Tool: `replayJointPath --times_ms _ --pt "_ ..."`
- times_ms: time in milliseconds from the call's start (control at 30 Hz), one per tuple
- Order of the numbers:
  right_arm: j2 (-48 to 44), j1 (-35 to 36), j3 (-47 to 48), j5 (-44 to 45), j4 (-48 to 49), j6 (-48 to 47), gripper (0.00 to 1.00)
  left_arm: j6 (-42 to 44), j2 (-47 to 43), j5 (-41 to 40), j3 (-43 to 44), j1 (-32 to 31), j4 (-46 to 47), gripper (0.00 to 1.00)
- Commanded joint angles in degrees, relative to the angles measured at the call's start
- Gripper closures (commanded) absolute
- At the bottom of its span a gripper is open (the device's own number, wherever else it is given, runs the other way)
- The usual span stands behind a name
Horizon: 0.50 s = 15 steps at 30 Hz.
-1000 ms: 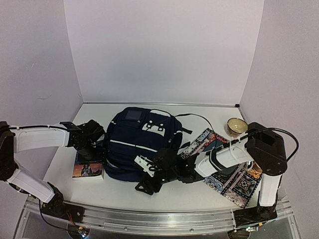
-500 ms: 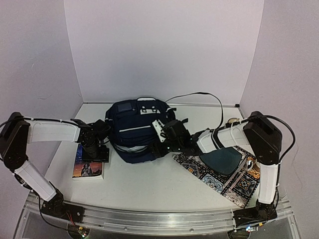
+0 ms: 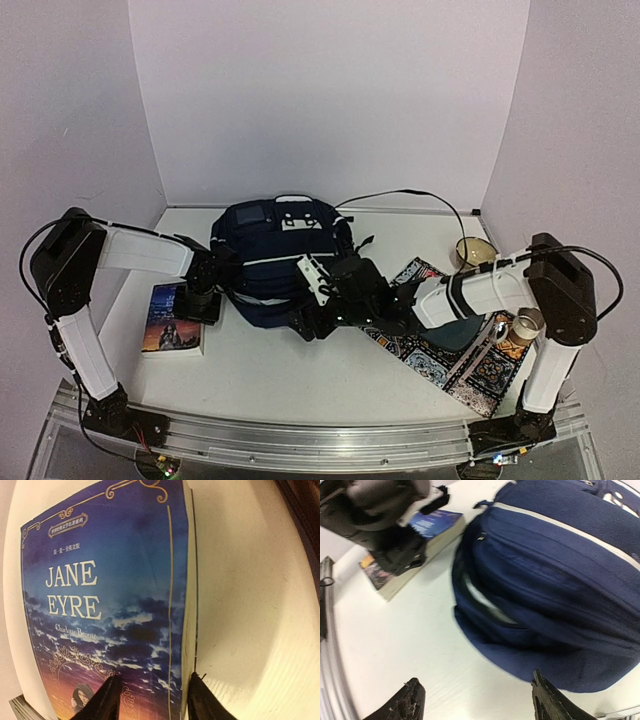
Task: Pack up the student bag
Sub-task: Pick up the book at the center of the board.
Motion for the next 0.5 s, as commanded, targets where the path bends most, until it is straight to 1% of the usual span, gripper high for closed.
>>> replayJointPath --times_ms 0,100,167,300,333,467 --pt "-3.8 1.7 -2.7 -1.5 5.2 4.4 0.27 -3.2 2.8 5.8 -3.8 -2.2 -0.5 0.66" --pt "-4.4 2.7 -3.9 -2.6 7.3 6.3 0.26 -5.2 2.1 9.6 -4.9 -6.8 0.7 0.78" --pt "-4.8 3.3 -4.8 -3.1 8.8 7.5 0.26 -6.1 1.2 13.5 -5.9 -9.8 3.3 0.85" --pt "-4.9 3.9 -6.5 -4.6 11.4 10.1 0.26 -7.7 -1.5 19.8 -8.7 -12.8 8.9 0.99" --pt "-4.9 4.0 -6.9 -5.1 12.0 10.6 0.26 -8.3 -2.6 20.5 -9.0 -13.2 9.5 1.0" --pt "-4.8 4.5 -8.6 -7.3 15.1 13.9 0.25 -10.1 -8.6 22.8 -9.1 -14.4 10.8 1.0"
